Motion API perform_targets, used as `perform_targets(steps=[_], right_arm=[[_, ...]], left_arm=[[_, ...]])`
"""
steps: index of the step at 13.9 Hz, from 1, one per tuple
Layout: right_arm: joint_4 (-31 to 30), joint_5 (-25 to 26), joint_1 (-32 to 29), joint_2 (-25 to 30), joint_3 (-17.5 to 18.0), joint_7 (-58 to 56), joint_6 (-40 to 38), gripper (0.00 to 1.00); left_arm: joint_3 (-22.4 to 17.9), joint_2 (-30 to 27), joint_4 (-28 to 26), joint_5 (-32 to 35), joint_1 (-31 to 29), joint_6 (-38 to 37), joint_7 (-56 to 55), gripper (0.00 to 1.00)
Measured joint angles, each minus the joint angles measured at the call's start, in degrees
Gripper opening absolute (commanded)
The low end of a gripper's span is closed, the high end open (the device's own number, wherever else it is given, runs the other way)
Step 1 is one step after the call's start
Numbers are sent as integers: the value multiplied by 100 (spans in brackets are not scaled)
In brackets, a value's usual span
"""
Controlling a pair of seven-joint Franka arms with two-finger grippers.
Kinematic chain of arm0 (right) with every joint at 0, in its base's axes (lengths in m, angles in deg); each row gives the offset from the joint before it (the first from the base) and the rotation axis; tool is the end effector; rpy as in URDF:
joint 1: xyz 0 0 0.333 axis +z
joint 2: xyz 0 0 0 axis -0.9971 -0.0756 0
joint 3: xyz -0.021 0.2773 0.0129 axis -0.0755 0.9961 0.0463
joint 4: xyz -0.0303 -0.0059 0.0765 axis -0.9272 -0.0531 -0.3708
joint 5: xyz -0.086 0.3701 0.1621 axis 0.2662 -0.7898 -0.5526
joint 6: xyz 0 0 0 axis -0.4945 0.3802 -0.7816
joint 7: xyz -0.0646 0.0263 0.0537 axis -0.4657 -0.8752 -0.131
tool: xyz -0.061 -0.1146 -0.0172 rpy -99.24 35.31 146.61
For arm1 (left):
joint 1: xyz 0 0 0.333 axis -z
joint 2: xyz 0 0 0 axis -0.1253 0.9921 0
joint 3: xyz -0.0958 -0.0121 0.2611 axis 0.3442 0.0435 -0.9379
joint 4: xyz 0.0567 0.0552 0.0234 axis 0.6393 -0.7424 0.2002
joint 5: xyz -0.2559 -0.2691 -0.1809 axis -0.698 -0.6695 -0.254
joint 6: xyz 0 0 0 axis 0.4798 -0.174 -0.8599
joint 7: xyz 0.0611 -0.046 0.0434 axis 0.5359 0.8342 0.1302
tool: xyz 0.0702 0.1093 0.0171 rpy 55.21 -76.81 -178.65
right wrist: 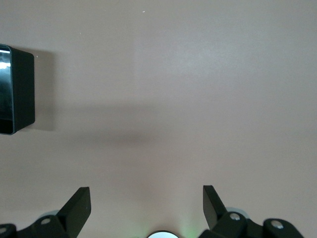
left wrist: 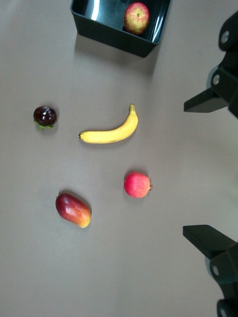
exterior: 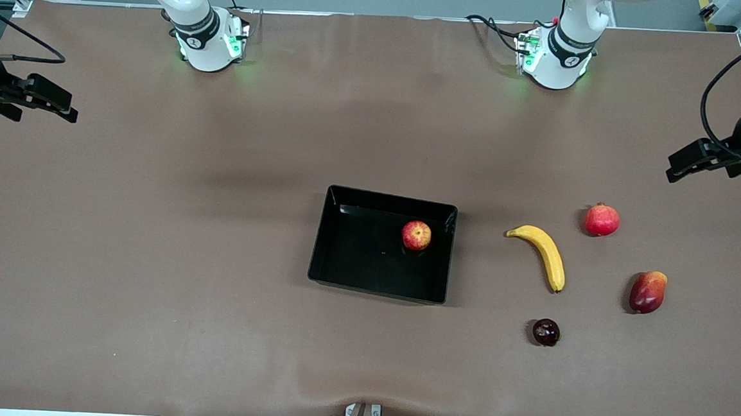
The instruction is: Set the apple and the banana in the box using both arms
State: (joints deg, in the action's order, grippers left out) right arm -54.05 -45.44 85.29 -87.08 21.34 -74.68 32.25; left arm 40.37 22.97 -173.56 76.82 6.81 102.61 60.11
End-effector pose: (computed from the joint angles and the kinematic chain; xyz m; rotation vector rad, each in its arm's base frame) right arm 0.5583 -0.0027 0.5742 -3.0995 -0.0114 0.1331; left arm 0.5824 -0.0421 0.5722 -3.1036 -0.1705 0.0054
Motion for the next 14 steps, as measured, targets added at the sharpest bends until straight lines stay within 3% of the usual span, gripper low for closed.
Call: perform_targets(steps=[3,14], right_arm=[[0,-7,0,-4,0,0,0,100],[0,-15,2,-9,9,0,2,100]], left_arm=[[265,-126,-174,-72,-210,0,0,100],[357,-57,-377,-97,-204,84,-36,100]])
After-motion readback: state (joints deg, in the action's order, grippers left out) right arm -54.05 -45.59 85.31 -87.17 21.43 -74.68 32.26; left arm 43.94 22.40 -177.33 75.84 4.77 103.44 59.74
